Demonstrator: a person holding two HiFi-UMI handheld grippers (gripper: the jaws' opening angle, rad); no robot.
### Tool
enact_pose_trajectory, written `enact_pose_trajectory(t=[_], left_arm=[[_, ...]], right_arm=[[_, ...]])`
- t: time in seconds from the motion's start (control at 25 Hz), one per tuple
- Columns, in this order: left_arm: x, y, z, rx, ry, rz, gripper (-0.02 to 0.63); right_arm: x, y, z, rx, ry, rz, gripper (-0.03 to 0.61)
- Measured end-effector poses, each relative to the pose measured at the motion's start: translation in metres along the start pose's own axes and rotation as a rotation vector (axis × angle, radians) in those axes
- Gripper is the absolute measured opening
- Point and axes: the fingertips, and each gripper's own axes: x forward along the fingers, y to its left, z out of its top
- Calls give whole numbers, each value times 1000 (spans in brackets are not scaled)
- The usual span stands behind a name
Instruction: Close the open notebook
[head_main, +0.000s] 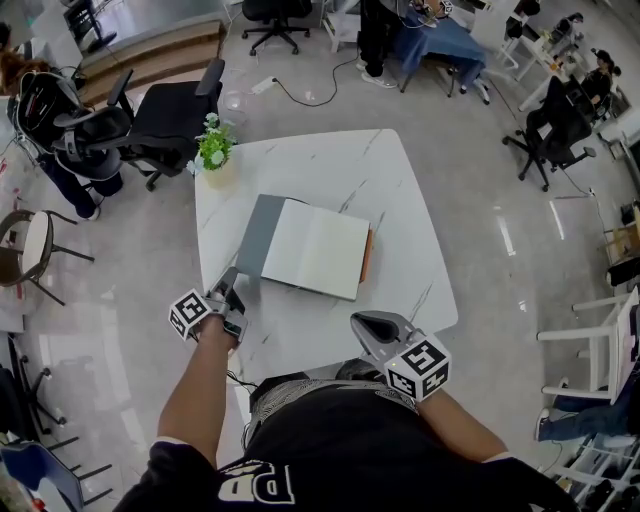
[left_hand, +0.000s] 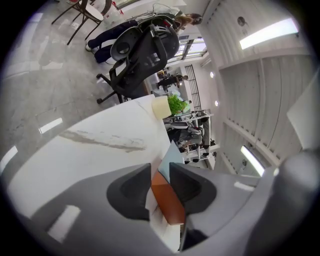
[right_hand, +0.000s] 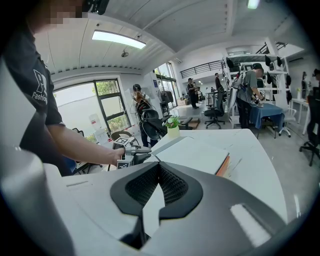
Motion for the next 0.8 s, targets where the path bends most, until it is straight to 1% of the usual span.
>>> enact_pose_trajectory(t=[0.08, 0.28, 0.36, 0.48, 0.6, 0.68, 0.8], left_arm=[[1, 3, -1, -3, 9, 7, 123], [3, 3, -1, -28, -1, -9, 123], [3, 3, -2, -22, 4, -5, 123], [2, 4, -1, 0, 15, 7, 120], [0, 0, 0, 14, 15, 3, 104], [-3, -6, 0, 46, 16, 3, 87], [-5, -17, 0, 113, 31, 5, 66]], right_arm=[[0, 0, -1, -1, 0, -2, 0], [-1, -1, -6, 2, 2, -8, 0], [-1, -2, -7, 6, 2, -10, 0], [0, -3, -7, 8, 0, -9, 0], [0, -4, -6, 9, -3, -8, 0], [-2, -4, -7, 9, -4, -5, 0], [-2, -2, -7, 4, -7, 6, 0]])
